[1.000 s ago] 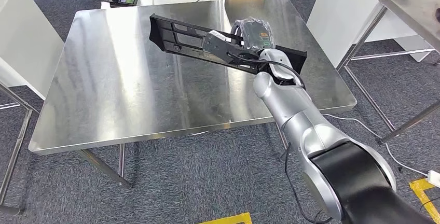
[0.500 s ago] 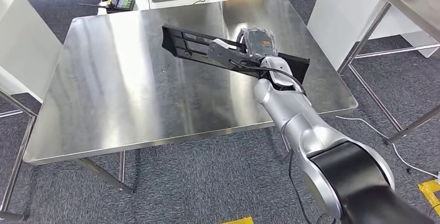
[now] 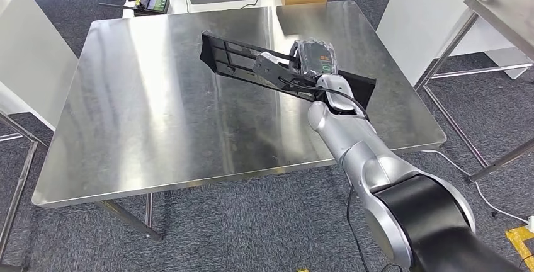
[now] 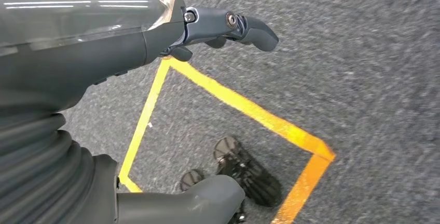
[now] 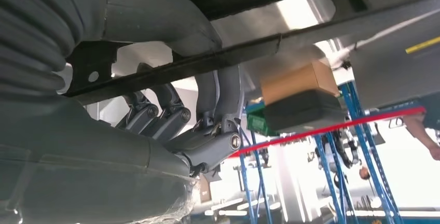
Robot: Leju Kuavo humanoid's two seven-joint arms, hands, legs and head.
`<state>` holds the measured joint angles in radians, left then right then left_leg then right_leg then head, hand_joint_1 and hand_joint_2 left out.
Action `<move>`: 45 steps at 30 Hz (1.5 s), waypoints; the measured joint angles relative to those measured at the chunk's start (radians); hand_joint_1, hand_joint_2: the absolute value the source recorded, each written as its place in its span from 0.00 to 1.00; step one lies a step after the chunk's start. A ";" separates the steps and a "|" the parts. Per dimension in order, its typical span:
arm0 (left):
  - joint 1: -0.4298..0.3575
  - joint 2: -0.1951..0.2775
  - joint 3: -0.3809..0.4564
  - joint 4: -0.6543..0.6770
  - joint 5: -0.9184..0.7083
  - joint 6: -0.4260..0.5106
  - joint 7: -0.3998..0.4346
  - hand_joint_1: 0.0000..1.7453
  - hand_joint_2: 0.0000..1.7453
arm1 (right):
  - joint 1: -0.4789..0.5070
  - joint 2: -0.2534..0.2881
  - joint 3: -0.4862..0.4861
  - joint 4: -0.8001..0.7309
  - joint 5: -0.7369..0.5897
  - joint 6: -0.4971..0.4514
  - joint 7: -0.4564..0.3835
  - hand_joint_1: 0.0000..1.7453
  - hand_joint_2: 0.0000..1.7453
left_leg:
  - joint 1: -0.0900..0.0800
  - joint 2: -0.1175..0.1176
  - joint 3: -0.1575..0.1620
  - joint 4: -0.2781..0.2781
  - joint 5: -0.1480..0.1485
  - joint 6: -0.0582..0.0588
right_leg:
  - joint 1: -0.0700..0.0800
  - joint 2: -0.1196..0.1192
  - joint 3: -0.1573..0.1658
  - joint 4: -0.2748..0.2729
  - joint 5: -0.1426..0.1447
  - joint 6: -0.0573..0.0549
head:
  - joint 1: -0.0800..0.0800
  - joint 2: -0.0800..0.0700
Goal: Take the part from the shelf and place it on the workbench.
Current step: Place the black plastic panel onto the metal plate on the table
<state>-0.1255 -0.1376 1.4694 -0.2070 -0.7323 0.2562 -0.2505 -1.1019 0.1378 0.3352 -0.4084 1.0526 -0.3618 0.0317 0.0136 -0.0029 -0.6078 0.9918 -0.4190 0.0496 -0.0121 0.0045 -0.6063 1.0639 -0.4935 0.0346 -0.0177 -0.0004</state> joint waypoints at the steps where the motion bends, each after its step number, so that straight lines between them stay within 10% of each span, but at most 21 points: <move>1: 0.000 0.000 0.000 0.000 -0.001 0.000 0.000 0.00 1.00 | 0.001 -0.002 -0.004 0.000 0.007 -0.002 0.002 1.00 1.00 | -0.002 0.000 0.003 0.000 -0.003 0.006 | 0.000 0.000 -0.032 0.063 -0.024 -0.005 | 0.001 0.000; 3: 0.000 0.000 0.000 0.000 -0.001 0.000 0.000 0.00 1.00 | 0.009 -0.008 -0.012 0.003 0.022 -0.004 0.006 1.00 1.00 | -0.006 -0.002 0.009 0.000 -0.009 0.014 | 0.000 0.000 -0.113 0.203 -0.065 -0.009 | 0.002 0.000; 5: 0.001 0.000 0.000 0.000 -0.001 0.000 0.000 0.00 1.00 | 0.017 -0.014 -0.021 0.005 0.032 -0.005 0.008 1.00 1.00 | -0.012 -0.007 0.016 0.001 -0.015 0.016 | 0.002 0.000 -0.138 0.221 -0.048 -0.002 | 0.003 0.000; 9: 0.000 -0.002 0.000 0.000 -0.001 0.001 0.000 0.00 1.00 | 0.015 -0.018 -0.034 0.006 0.038 -0.010 0.008 1.00 1.00 | -0.024 -0.012 0.033 0.003 -0.032 0.008 | 0.011 -0.001 -0.029 -0.042 0.079 -0.001 | 0.004 0.000; 14: 0.000 -0.002 -0.001 0.000 -0.001 0.002 0.000 0.00 1.00 | 0.013 -0.019 -0.037 0.006 0.040 -0.013 0.008 1.00 1.00 | -0.020 -0.009 0.025 0.022 -0.056 -0.016 | 0.003 -0.001 -0.005 -0.084 0.091 -0.024 | 0.003 0.000; 18: 0.001 -0.004 -0.001 -0.001 -0.001 0.002 0.000 0.00 1.00 | 0.013 -0.015 -0.038 0.007 0.041 -0.013 0.008 1.00 1.00 | -0.005 -0.005 -0.095 0.246 -0.152 -0.042 | -0.003 0.000 0.007 -0.089 0.083 -0.045 | -0.002 0.000; 20: 0.002 -0.003 -0.001 -0.001 -0.001 0.002 0.000 0.00 1.00 | 0.019 -0.015 -0.038 0.007 0.048 -0.013 0.010 1.00 1.00 | 0.005 -0.003 -0.137 0.298 -0.143 -0.051 | -0.004 0.000 0.014 -0.088 0.078 -0.046 | -0.003 0.000; 24: 0.002 -0.003 -0.001 -0.001 -0.001 0.001 -0.001 0.00 1.00 | 0.022 -0.017 -0.038 0.007 0.068 -0.015 0.024 1.00 1.00 | 0.018 0.001 -0.039 0.066 -0.009 -0.060 | -0.007 0.003 0.029 -0.077 0.058 -0.028 | -0.002 0.000; 38: 0.002 -0.002 -0.022 -0.001 0.004 -0.049 -0.105 0.00 1.00 | 0.033 -0.066 -0.025 0.016 0.312 -0.117 0.149 1.00 1.00 | -0.013 -0.007 -0.015 0.019 -0.006 -0.023 | 0.001 -0.003 0.026 -0.079 0.056 -0.011 | 0.001 0.000; 42: 0.002 0.000 -0.028 -0.001 0.002 -0.076 -0.120 0.00 1.00 | 0.038 -0.075 -0.006 0.028 0.365 -0.126 0.174 0.00 1.00 | -0.014 -0.006 -0.015 0.019 -0.006 -0.022 | 0.000 -0.003 0.026 -0.080 0.058 -0.001 | 0.000 0.000; 45: 0.002 0.002 -0.032 -0.001 0.004 -0.097 -0.125 0.00 1.00 | 0.045 -0.079 -0.003 0.036 0.380 -0.130 0.182 0.00 1.00 | -0.014 -0.007 -0.015 0.019 -0.005 -0.021 | 0.000 -0.003 0.026 -0.080 0.058 0.001 | 0.000 0.000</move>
<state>-0.1232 -0.1360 1.4375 -0.2079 -0.7280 0.1592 -0.3754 -1.0570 0.0590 0.3326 -0.3723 1.4322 -0.4919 0.2138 -0.0001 -0.0094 -0.6227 1.0113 -0.4243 0.0287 -0.0123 0.0017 -0.5808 0.9840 -0.4355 0.0361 -0.0175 -0.0004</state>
